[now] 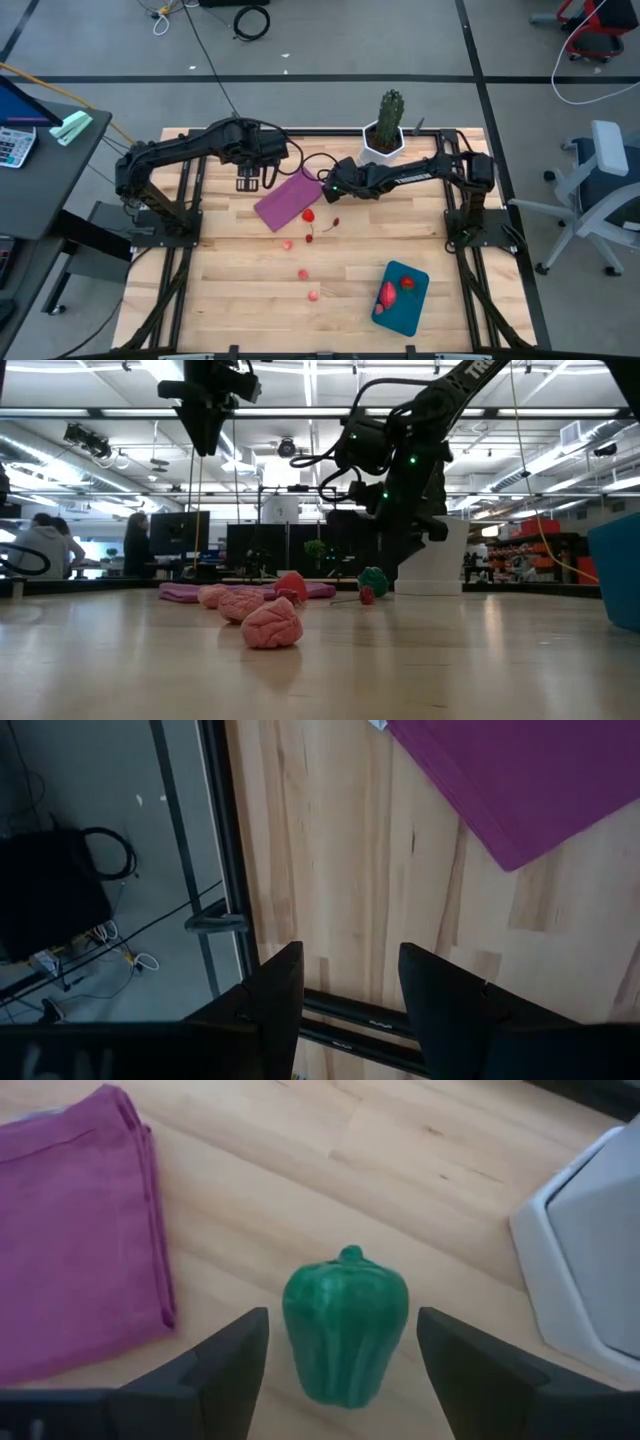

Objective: Pick and placing Produce into tupperware
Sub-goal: Put the green bell pepper into the blue bin

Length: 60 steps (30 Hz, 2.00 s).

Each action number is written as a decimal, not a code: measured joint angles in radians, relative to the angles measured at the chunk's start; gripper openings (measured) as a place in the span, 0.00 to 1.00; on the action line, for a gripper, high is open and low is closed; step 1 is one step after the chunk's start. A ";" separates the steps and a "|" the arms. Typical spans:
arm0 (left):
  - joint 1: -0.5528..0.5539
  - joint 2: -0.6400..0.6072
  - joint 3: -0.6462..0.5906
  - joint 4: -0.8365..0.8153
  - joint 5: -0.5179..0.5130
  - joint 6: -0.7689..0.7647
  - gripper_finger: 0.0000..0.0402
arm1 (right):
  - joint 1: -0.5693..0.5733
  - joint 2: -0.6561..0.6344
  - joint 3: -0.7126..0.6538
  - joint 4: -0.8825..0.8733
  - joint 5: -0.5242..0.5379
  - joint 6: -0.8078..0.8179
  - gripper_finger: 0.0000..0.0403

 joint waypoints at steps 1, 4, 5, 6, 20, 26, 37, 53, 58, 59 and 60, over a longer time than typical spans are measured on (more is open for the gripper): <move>0.000 0.000 0.000 0.001 0.000 0.000 0.43 | -0.003 0.001 0.000 0.003 -0.001 0.000 0.66; 0.000 0.000 0.000 0.009 0.000 0.001 0.43 | -0.010 0.001 0.000 0.008 -0.001 0.000 0.66; 0.000 0.000 0.000 0.010 0.000 0.001 0.43 | -0.013 0.001 0.000 0.008 -0.001 0.000 0.66; 0.000 0.000 0.000 0.010 0.000 0.001 0.43 | -0.016 0.001 0.000 0.008 -0.001 0.000 0.66; 0.000 0.000 0.000 0.012 0.001 0.000 0.43 | -0.020 0.081 0.000 0.040 -0.022 0.024 0.66; 0.000 0.000 0.000 0.013 0.001 0.000 0.43 | -0.019 0.086 0.000 0.050 -0.023 0.004 0.61; 0.000 0.000 0.000 0.014 0.001 -0.001 0.43 | -0.009 0.073 0.000 0.047 -0.028 -0.002 0.40; 0.000 0.000 0.000 0.017 0.001 -0.001 0.43 | 0.321 -0.236 0.000 -0.153 -0.130 0.085 0.35; 0.000 0.000 0.000 0.018 0.001 -0.002 0.43 | 0.500 -0.346 0.000 -0.328 -0.120 0.322 0.35; 0.000 0.000 0.000 0.018 0.001 -0.002 0.43 | 0.539 -0.362 0.000 -0.345 -0.116 0.374 0.35; 0.000 0.000 0.000 0.019 0.000 -0.002 0.43 | 0.580 -0.376 0.000 -0.358 -0.112 0.426 0.35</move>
